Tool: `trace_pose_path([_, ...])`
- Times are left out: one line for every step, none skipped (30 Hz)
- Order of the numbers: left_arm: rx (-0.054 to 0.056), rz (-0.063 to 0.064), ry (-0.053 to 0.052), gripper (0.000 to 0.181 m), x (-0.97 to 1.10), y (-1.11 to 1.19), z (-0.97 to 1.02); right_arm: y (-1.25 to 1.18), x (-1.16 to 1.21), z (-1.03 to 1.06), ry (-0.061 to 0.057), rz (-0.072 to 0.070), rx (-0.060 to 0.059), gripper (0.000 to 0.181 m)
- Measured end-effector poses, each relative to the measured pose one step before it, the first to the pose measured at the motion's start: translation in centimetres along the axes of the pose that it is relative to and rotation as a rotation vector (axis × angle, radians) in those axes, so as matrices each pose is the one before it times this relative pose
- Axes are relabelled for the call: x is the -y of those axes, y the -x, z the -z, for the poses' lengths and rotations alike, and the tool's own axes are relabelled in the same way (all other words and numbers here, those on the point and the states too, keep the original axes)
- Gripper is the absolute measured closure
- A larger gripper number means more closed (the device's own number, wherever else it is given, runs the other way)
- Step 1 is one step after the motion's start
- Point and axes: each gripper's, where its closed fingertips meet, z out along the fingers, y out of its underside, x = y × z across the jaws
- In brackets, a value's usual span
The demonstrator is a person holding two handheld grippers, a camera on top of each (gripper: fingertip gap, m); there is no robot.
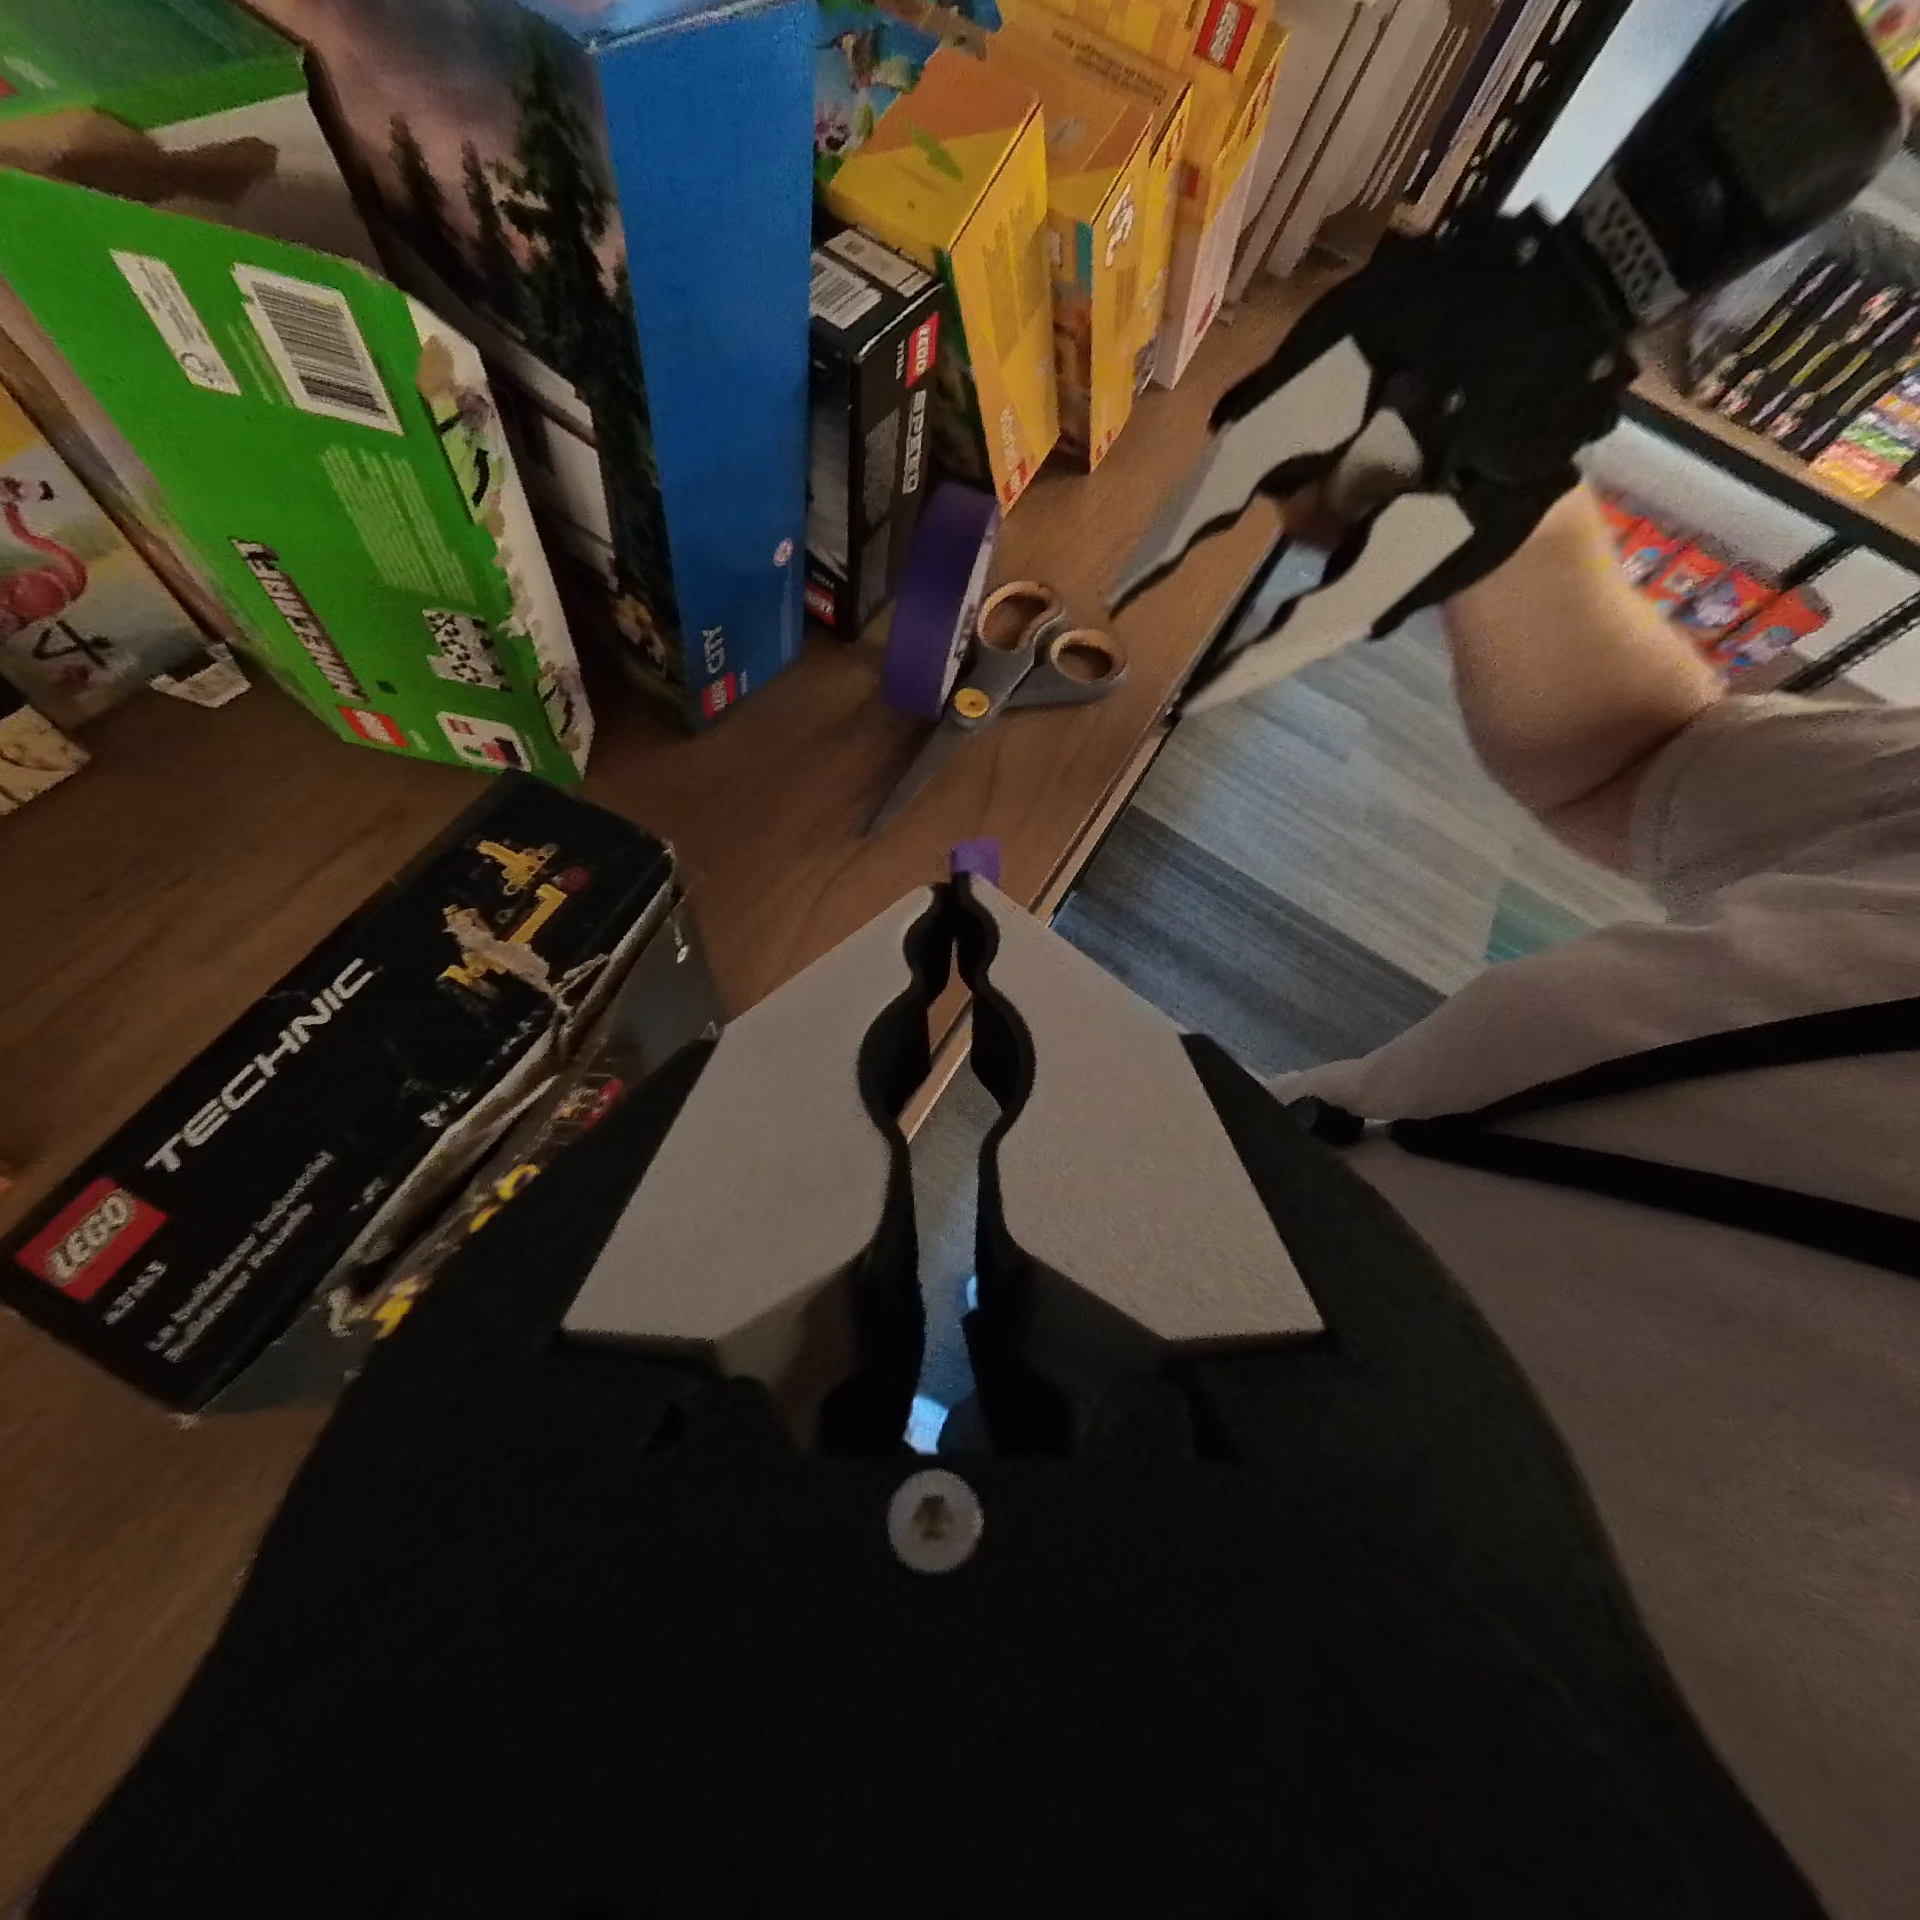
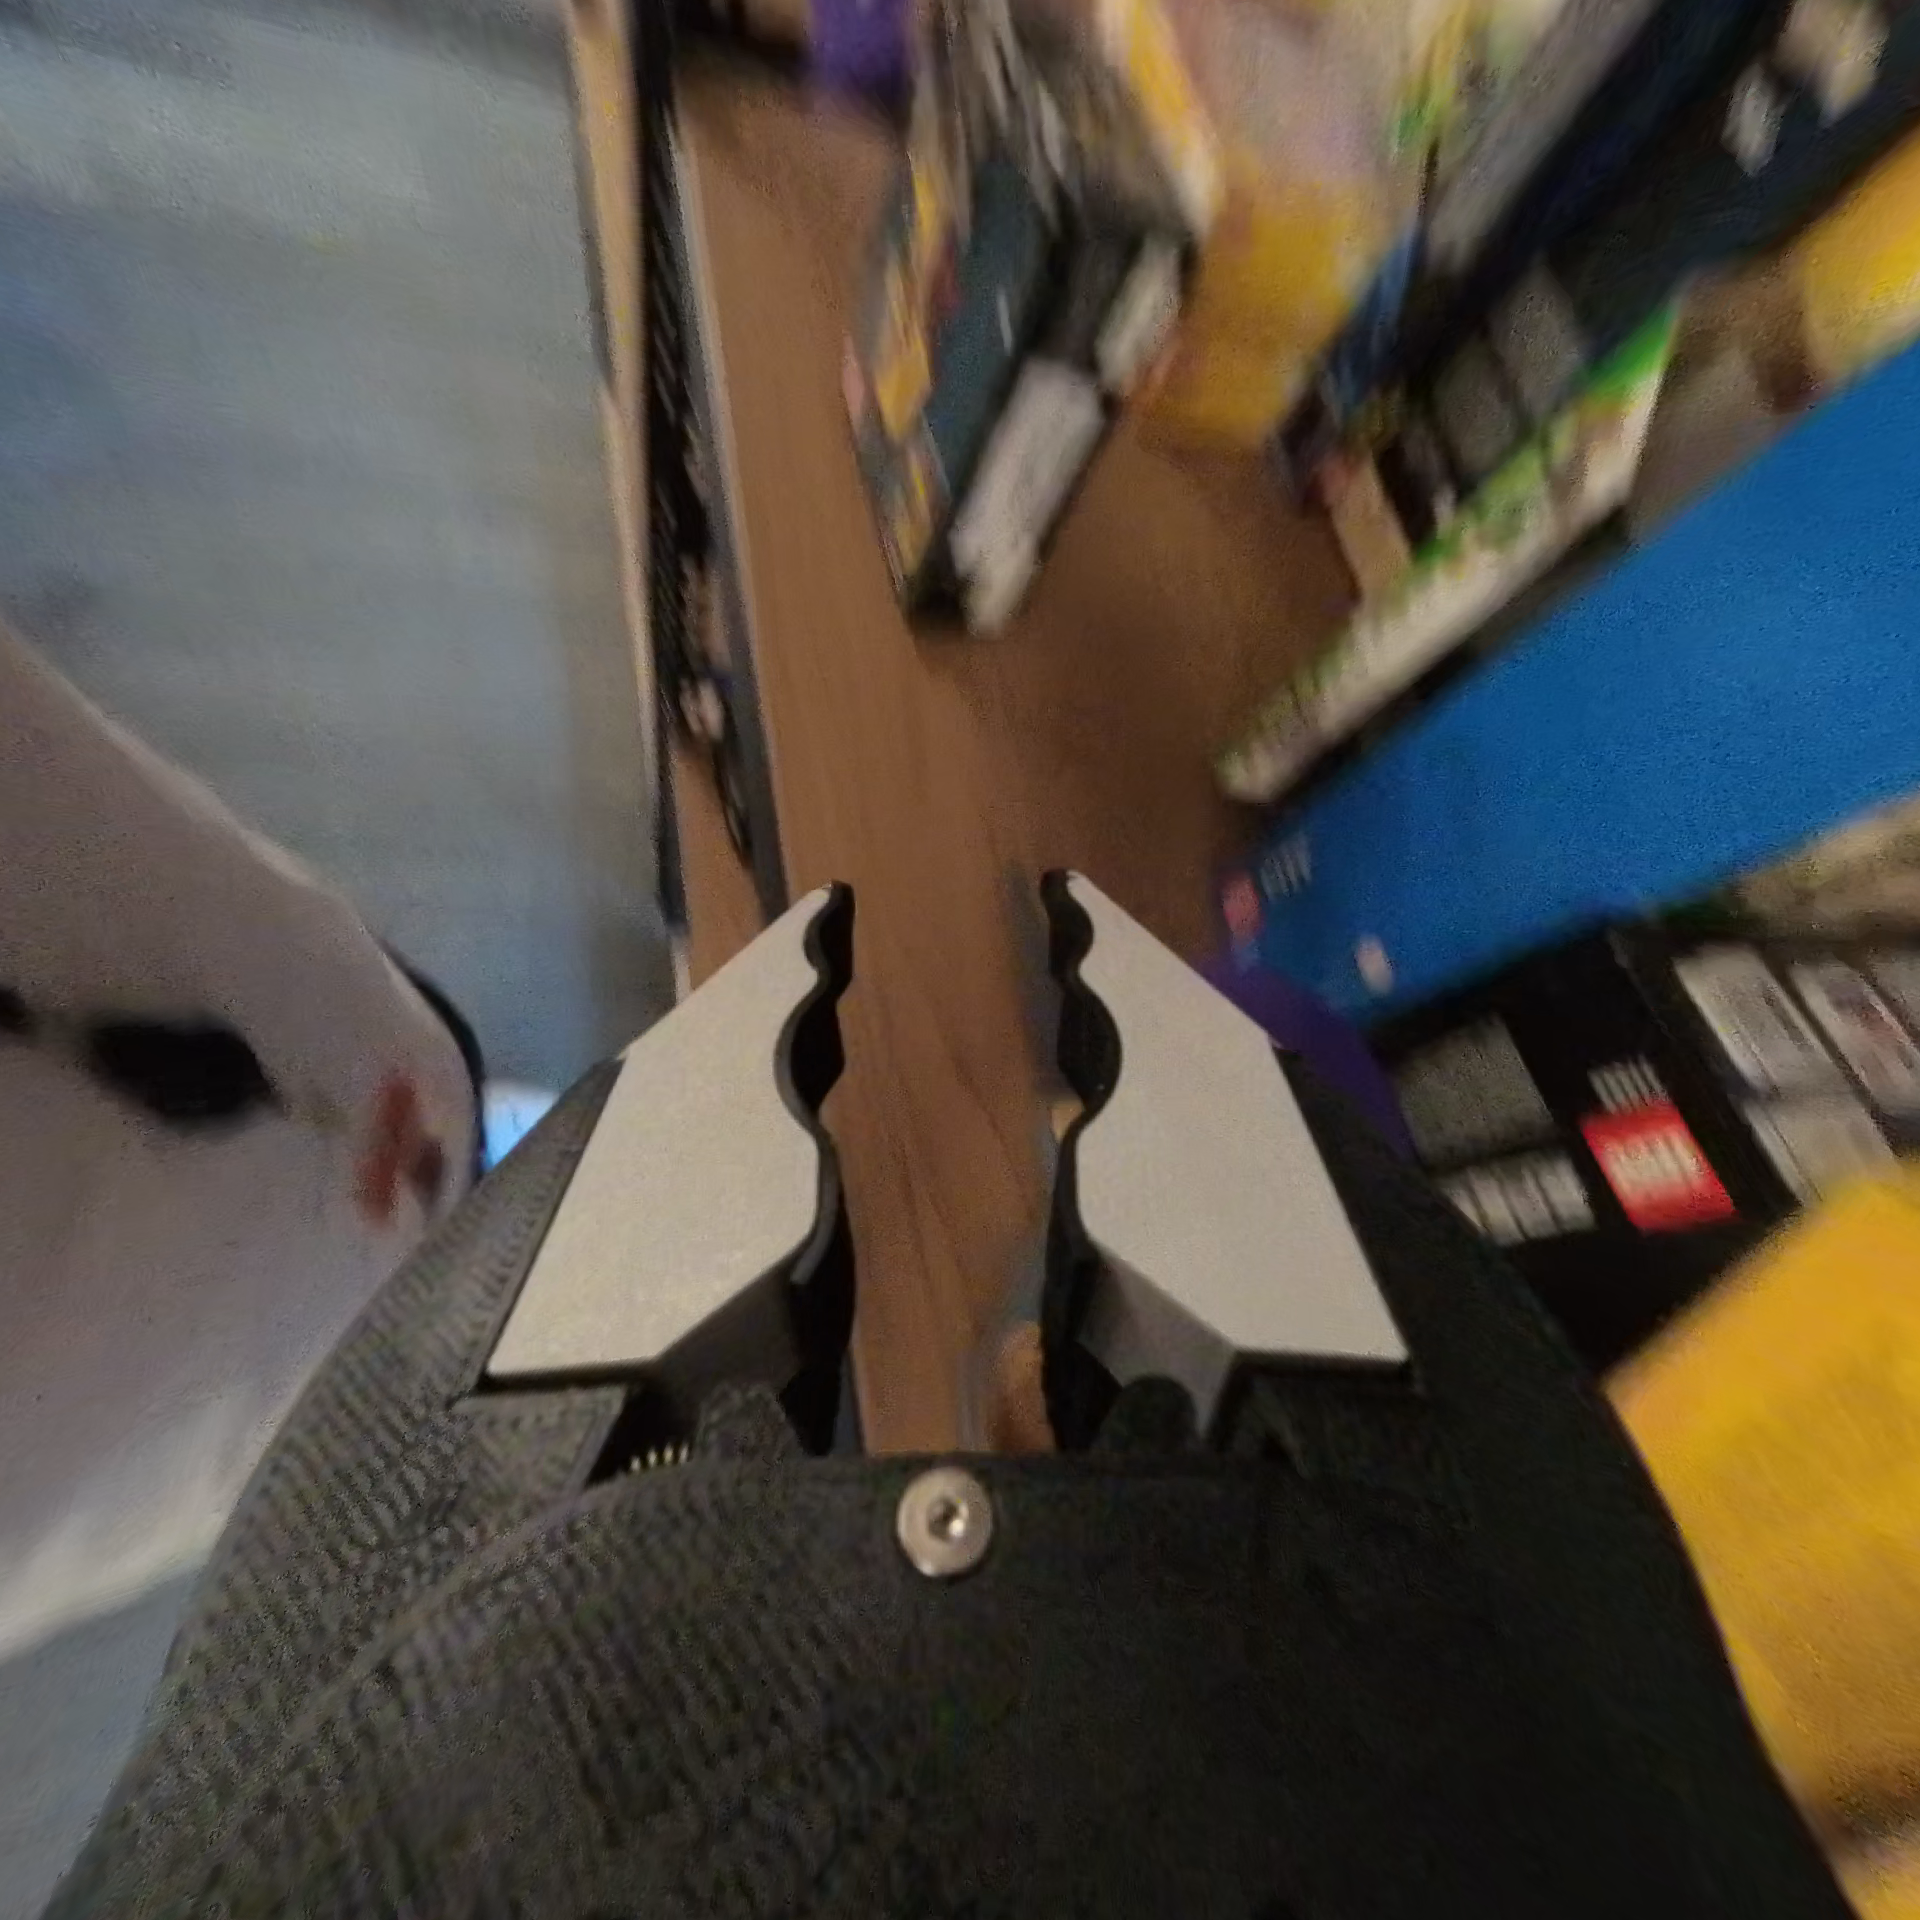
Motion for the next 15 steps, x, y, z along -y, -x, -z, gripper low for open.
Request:
trace_pose_path([-0.0127,-0.0015,-0.0168,0.181,0.044,-0.258,-0.028,0.789,2.214,-0.723,-0.1126,-0.0409,0.0395,0.146])
trace_pose_path([-0.0099,0.0004,-0.0146,0.181,-0.013,-0.236,0.035,0.61,1.725,-0.971,-0.087,-0.0547,0.0461,0.149])
trace_pose_path([-0.0033,0.0035,-0.0088,0.181,-0.085,-0.156,0.088,0.405,1.263,-1.122,-0.0601,-0.0604,0.049,0.149])
trace_pose_path([-0.0006,-0.0017,-0.0134,0.181,-0.018,-0.186,0.139,0.321,0.887,-1.194,-0.0358,-0.0554,0.0522,0.15])
trace_pose_path([0.003,-0.005,-0.0196,0.181,0.065,-0.187,0.212,0.096,0.704,-1.15,-0.0229,-0.0517,0.043,0.156])
trace_pose_path([0.0091,-0.0011,-0.0212,0.181,0.046,-0.138,0.234,-0.028,0.764,-1.02,-0.0293,-0.0439,0.0321,0.16])
trace_pose_path([0.0148,0.0009,-0.0242,0.181,0.018,-0.048,0.252,-0.035,0.703,-0.889,-0.0326,-0.0424,0.0265,0.163])
trace_pose_path([0.0247,-0.0013,-0.0242,0.181,-0.072,0.088,0.304,-0.064,0.491,-0.721,-0.0231,-0.0448,0.022,0.164])
trace_pose_path([0.0381,-0.0061,-0.0185,0.181,-0.181,0.334,0.367,0.074,0.432,-0.516,-0.0196,-0.0296,0.0262,0.164])
trace_pose_path([0.0485,-0.0117,-0.0155,0.181,-0.156,0.55,0.447,-0.063,0.38,-0.335,-0.0151,-0.0146,0.015,0.164])
trace_pose_path([0.051,-0.0135,-0.016,0.181,0.027,0.705,0.489,-0.48,0.38,-0.22,-0.0057,-0.0091,-0.01,0.164])
trace_pose_path([0.0433,-0.0081,-0.0178,0.181,0.308,0.735,0.461,-0.557,0.582,-0.182,-0.0016,-0.0034,-0.0129,0.164])
trace_pose_path([0.0264,0.0042,-0.0198,0.181,0.606,0.637,0.371,-0.351,0.911,-0.2,-0.0044,-0.0056,-0.0002,0.164])
trace_pose_path([0.008,0.0167,-0.022,0.181,0.842,0.507,0.225,-0.241,1.121,-0.268,-0.0048,-0.0181,0.0061,0.163])
trace_pose_path([-0.0068,0.0207,-0.0192,0.181,0.914,0.353,0.067,-0.101,1.082,-0.405,0.0047,-0.0224,0.0138,0.16])
